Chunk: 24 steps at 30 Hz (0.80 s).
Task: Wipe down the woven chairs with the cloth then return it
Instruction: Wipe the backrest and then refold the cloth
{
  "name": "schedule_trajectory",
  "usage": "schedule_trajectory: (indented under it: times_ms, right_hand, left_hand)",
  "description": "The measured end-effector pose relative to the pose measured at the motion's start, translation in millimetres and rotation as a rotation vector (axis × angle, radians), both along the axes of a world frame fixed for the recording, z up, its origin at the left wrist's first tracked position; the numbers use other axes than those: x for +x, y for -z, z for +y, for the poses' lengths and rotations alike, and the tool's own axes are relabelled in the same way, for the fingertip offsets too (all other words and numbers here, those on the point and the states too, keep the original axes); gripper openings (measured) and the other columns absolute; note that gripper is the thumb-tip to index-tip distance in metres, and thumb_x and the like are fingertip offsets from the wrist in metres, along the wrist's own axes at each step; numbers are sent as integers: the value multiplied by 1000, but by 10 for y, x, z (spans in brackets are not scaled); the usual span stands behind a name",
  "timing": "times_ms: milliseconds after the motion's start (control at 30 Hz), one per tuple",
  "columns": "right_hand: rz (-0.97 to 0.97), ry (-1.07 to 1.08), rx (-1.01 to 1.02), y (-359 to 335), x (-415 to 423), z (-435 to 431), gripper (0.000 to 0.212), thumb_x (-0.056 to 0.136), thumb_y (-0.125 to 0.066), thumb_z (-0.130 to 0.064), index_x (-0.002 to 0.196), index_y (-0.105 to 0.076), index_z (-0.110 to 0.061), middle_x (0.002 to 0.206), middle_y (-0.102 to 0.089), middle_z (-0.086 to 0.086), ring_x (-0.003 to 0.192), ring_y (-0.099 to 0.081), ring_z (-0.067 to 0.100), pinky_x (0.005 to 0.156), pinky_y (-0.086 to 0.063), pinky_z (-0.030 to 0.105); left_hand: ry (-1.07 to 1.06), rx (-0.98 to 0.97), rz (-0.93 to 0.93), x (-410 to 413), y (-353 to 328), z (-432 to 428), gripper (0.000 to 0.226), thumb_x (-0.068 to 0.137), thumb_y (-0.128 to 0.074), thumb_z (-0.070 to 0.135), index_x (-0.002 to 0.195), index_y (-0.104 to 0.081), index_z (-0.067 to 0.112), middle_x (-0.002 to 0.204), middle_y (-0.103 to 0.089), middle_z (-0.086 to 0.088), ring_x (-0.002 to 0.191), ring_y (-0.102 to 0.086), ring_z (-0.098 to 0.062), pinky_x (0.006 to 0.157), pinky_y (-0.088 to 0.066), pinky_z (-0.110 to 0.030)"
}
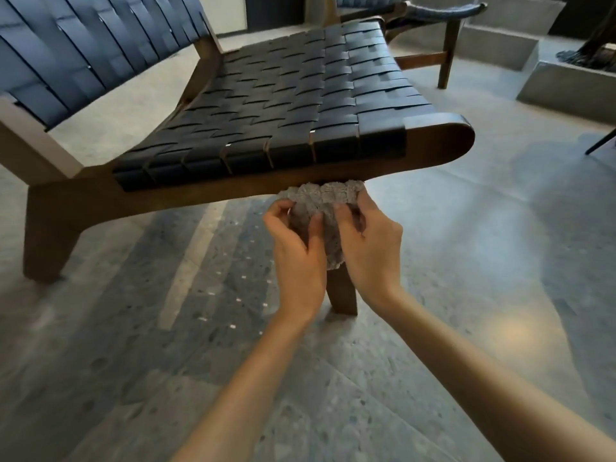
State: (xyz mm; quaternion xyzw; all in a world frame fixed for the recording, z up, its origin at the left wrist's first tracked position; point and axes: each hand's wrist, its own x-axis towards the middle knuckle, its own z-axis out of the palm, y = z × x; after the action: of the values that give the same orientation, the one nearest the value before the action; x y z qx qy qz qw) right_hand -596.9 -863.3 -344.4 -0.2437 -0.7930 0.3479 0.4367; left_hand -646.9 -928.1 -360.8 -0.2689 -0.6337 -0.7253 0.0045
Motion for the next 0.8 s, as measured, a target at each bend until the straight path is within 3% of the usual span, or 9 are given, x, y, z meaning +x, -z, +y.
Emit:
schedule_trajectory:
  times_ms: [67, 133, 233, 367, 433, 533, 633, 733, 800]
  right_hand:
    - [-17, 28, 45, 49, -28, 24, 3, 98, -52, -24, 99, -54, -25, 80, -54, -27, 77, -58, -8, 64, -45, 5]
    - [-45, 29, 56, 109, -57, 26, 19, 100, -48, -25, 115, -56, -18, 92, -58, -19, 81, -56, -5, 72, -44, 4]
    - [-66, 21, 56, 206, -85, 16, 43, 102, -40, -28, 143, -39, -15, 119, -58, -6, 99, -51, -3, 84, -41, 2]
    - [-21, 19, 95, 405, -58, 24, 49, 102, -36, -27, 149, -26, -17, 129, -53, 0, 105, -42, -9, 84, -33, -5]
    - [-50, 28, 97, 580, -11, 41, 48, 102, -33, -30, 148, -22, -24, 131, -54, 4, 102, -42, -10, 79, -35, -5]
    - [-149, 36, 49, 903, 109, 59, 49, 103, -27, -39, 149, -25, -21, 130, -49, -1, 94, -46, -10, 75, -43, 1]
    - [-219, -22, -59, 1252, 249, 103, 50, 100, -26, -41, 146, -30, -20, 126, -45, -5, 95, -45, -22, 77, -39, -1]
    - [-289, -49, -132, 1534, 350, 178, 43, 103, -32, -30, 145, -32, -22, 129, -47, -1, 104, -41, -23, 86, -35, 1]
    - [-337, -76, -186, 1649, 389, 231, 44, 103, -36, -23, 146, -31, -21, 136, -46, 1, 116, -41, -13, 100, -36, 12]
  left_hand:
    - [1, 12, -27, -65, 18, 33, 31, 96, -52, 18, 116, -29, 20, 106, -52, 3, 90, -56, -2, 77, -48, -19]
    - [30, 13, -29, -103, 46, 45, 37, 96, -52, 17, 123, -27, 21, 117, -55, -5, 100, -58, -5, 84, -49, -18]
    - [63, -30, 42, -110, 126, 38, 43, 98, -49, 21, 135, -28, 24, 122, -56, 6, 107, -59, -2, 90, -51, -21]
    - [75, -138, 73, -82, 332, 73, 45, 100, -39, 30, 142, -30, 17, 126, -57, -7, 108, -61, -20, 90, -52, -42]
    - [119, -182, 25, -41, 488, 100, 46, 100, -38, 28, 144, -28, 17, 129, -54, -8, 112, -59, -22, 90, -51, -45]
    - [161, -272, -35, 21, 783, 128, 46, 100, -42, 22, 144, -30, 17, 129, -54, -5, 111, -59, -16, 91, -52, -41]
    - [263, -375, -103, 58, 1091, 152, 43, 100, -43, 17, 141, -34, 18, 127, -56, -1, 114, -57, -15, 96, -48, -36]
    - [366, -473, -134, 68, 1346, 172, 33, 100, -42, 15, 132, -39, 22, 110, -55, 17, 106, -56, -8, 84, -41, -4]
    - [411, -546, -156, 83, 1464, 200, 31, 100, -41, 14, 131, -38, 21, 107, -52, 16, 104, -55, -9, 74, -34, 4]
